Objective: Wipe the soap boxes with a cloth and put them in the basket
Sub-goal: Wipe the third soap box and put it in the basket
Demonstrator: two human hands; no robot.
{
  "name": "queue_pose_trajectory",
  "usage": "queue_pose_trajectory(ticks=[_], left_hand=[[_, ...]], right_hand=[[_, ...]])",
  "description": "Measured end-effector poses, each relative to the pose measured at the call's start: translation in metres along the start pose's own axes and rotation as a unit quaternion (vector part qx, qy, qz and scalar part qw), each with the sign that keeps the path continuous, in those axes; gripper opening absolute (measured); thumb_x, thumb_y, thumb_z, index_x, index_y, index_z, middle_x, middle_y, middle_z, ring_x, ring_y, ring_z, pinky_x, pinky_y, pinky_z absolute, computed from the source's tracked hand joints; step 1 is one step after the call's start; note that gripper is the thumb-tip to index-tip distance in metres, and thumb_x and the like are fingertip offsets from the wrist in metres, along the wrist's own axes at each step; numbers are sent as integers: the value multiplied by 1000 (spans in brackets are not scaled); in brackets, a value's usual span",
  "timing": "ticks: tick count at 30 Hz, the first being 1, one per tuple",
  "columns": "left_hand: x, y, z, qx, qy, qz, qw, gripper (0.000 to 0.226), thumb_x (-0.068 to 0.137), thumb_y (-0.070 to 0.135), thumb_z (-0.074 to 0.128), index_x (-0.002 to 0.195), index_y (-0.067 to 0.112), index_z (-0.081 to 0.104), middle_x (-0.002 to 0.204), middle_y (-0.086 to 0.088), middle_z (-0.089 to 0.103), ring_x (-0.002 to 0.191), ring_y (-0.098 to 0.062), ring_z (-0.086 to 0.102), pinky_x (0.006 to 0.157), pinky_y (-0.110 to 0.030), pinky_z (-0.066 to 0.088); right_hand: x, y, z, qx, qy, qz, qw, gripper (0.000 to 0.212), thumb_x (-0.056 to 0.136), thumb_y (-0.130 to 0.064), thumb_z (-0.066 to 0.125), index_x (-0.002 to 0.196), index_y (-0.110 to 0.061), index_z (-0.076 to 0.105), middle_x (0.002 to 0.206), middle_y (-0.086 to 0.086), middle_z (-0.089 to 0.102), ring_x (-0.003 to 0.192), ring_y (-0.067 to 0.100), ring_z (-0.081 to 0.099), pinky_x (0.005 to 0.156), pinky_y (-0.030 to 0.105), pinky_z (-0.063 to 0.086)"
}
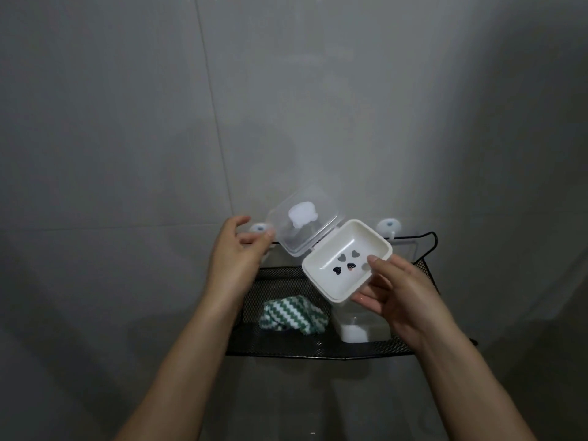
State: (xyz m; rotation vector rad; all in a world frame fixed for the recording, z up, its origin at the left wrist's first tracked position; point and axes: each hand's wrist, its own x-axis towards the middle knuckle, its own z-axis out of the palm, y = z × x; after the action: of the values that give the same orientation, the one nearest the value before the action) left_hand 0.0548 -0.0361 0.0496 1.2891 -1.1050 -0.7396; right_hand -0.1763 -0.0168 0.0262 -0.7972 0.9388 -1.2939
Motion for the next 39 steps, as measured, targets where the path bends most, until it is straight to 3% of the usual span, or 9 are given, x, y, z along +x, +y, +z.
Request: queue_pose_trajectory(ticks=[3, 8, 12, 17, 20, 24, 27, 33, 39], left_hand=[[-35, -14, 2, -34, 15, 7, 999, 52, 89, 22, 71, 133, 27, 43, 93, -3, 74, 80, -22, 74, 73, -41, 60], [-54, -12, 4, -88, 3, 14, 996, 59, 90, 4, 67, 139, 28, 45, 96, -3, 74, 72, -20, 72, 61, -31, 59], [-53, 2, -8, -51, 56, 13, 997, 51, 88, -9, 62, 131, 19, 57, 89, -3, 75, 66, -15, 69, 56, -32, 58], [-68, 3, -23, -15, 139, -16, 990, 63, 82, -12, 58, 135, 23, 57, 99, -15, 67, 58, -19, 60, 54, -34, 54], [-86, -1, -30, -14, 167, -17, 986, 66, 77, -6, 59, 133, 30, 59, 90, -7, 63, 58, -13, 58, 51, -29, 51], [-122, -5, -39, 1, 196, -22, 980, 68, 69, 7, 56, 129, 38, 60, 85, 3, 61, 54, -8, 53, 54, -29, 49], [-155, -6, -47, 16, 241, -27, 970, 67, 69, 8, 55, 127, 41, 61, 86, 5, 62, 57, -8, 55, 55, -30, 50], [-223, -4, -63, 40, 334, -47, 940, 67, 70, 8, 53, 127, 42, 61, 86, 4, 62, 70, -13, 61, 57, -30, 50], [-290, 7, -79, 46, 410, -44, 910, 68, 69, 7, 52, 127, 40, 62, 86, 1, 64, 68, -8, 59, 51, -20, 45]], right_hand=[[-1, 3, 13, 63, -14, 2, 998, 13, 93, -9, 62, 105, -12, 65, 100, 18, 76, 87, 31, 75, 61, 36, 60], [11, 9, 41, 63, -76, 21, 995, 15, 92, -7, 63, 105, -12, 62, 102, 17, 76, 89, 30, 75, 65, 38, 62], [23, 12, 54, 20, -126, 31, 991, 23, 90, -6, 66, 112, -10, 61, 101, 14, 76, 92, 28, 75, 73, 40, 62], [32, 13, 61, -95, -199, 5, 975, 38, 91, -7, 66, 125, -21, 57, 92, 3, 78, 82, 16, 75, 67, 31, 59], [35, 15, 62, -150, -251, -16, 956, 53, 93, -3, 61, 134, -35, 50, 90, -6, 77, 78, 11, 74, 65, 26, 57], [32, 25, 68, -182, -338, -22, 923, 65, 91, 5, 54, 136, -42, 50, 99, -1, 77, 88, 17, 74, 73, 30, 55], [24, 36, 77, -192, -406, 1, 894, 69, 90, 9, 51, 140, -39, 49, 101, 1, 76, 89, 16, 73, 66, 24, 52], [-12, 60, 95, -205, -507, 31, 836, 74, 87, 15, 49, 142, -35, 49, 102, 8, 75, 90, 22, 71, 74, 35, 53], [-65, 75, 113, -194, -585, 51, 786, 71, 88, 12, 52, 129, -47, 54, 102, 9, 75, 87, 19, 70, 78, 38, 53]])
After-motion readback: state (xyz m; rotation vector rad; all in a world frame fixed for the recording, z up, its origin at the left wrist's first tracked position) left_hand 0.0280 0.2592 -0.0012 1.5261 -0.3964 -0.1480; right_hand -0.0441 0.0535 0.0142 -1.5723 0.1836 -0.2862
